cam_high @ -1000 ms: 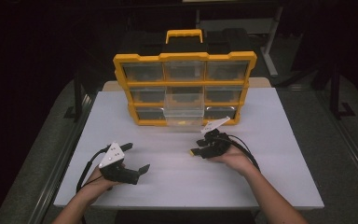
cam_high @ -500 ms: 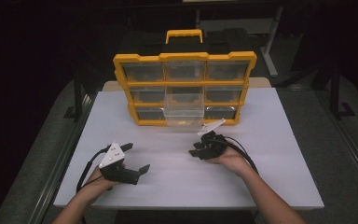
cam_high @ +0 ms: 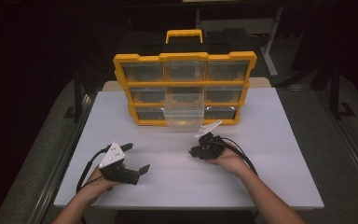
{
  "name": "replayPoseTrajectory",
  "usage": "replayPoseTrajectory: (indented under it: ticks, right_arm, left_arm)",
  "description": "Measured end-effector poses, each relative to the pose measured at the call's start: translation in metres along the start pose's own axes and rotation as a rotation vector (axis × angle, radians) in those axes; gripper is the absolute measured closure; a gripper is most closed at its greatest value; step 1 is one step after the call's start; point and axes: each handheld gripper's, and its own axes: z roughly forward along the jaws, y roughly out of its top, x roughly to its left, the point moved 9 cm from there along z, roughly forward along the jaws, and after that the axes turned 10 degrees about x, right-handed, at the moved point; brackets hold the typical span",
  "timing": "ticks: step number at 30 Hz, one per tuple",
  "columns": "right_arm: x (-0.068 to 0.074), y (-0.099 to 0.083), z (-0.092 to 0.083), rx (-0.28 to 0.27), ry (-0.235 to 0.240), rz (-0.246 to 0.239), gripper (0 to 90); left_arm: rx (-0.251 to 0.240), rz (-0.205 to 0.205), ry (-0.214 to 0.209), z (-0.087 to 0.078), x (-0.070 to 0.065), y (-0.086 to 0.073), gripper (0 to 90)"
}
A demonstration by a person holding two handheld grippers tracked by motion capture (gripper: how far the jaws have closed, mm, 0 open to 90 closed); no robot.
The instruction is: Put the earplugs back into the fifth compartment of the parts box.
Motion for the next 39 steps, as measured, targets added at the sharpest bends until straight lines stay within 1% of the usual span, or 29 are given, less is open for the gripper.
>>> replayPoseTrajectory:
  ticks: [3,5,8,9,13,16,17,18,19,21,24,28,29,31,38,39]
  right_arm:
    - [-0.001,0.000,-0.002,-0.002,0.004,0.001,78.7]
    - [-0.005,0.000,-0.010,-0.007,-0.001,0.010,78.9]
    - [-0.006,0.000,-0.012,-0.012,-0.002,0.009,78.9]
    - [-0.010,0.002,-0.023,-0.028,-0.011,0.014,78.9]
    - [-0.014,0.002,-0.037,-0.032,-0.009,0.022,78.9]
    - [-0.015,0.002,-0.040,-0.032,-0.008,0.023,78.9]
    - [-0.017,0.002,-0.047,-0.032,-0.015,0.022,78.9]
    - [-0.017,0.002,-0.047,-0.032,-0.015,0.022,78.9]
    - [-0.021,0.003,-0.055,-0.042,-0.022,0.023,78.9]
    - [-0.024,0.003,-0.062,-0.047,-0.027,0.033,79.0]
    - [-0.028,0.004,-0.070,-0.047,-0.035,0.035,79.2]
    - [-0.031,0.006,-0.084,-0.058,-0.036,0.035,79.5]
    - [-0.031,0.006,-0.084,-0.058,-0.036,0.035,79.5]
    - [-0.034,0.009,-0.094,-0.067,-0.042,0.033,79.6]
    - [-0.038,0.018,-0.117,-0.076,-0.057,0.023,79.6]
    - [-0.038,0.018,-0.117,-0.076,-0.057,0.023,79.6]
  left_arm:
    - [0.000,0.000,-0.001,0.000,0.000,0.000,0.0]
    - [0.000,-0.002,-0.001,0.000,0.000,0.000,0.0]
    - [0.001,-0.001,-0.001,0.000,0.000,0.000,0.0]
    - [0.001,-0.001,-0.001,0.000,0.000,0.000,0.0]
    - [0.001,-0.002,-0.001,0.000,0.000,0.000,0.0]
    - [0.002,-0.002,-0.001,0.000,0.000,0.000,0.0]
    - [0.002,-0.002,-0.001,0.000,0.000,0.000,0.0]
    - [0.003,-0.002,-0.002,0.001,0.000,-0.001,0.0]
    - [0.003,-0.002,-0.002,0.001,0.000,-0.001,0.0]
    - [0.003,-0.003,-0.003,0.001,0.000,-0.001,0.0]
    - [0.005,-0.004,-0.004,0.001,0.000,-0.001,0.0]
    - [0.008,-0.005,-0.006,0.002,0.000,-0.002,0.0]
    - [0.008,-0.005,-0.006,0.002,0.000,-0.002,0.0]
    - [0.009,-0.006,-0.009,0.002,0.000,-0.002,0.0]
    - [0.010,-0.005,-0.011,0.004,-0.001,-0.001,0.0]
    - [0.010,-0.005,-0.011,0.004,-0.001,-0.001,0.0]
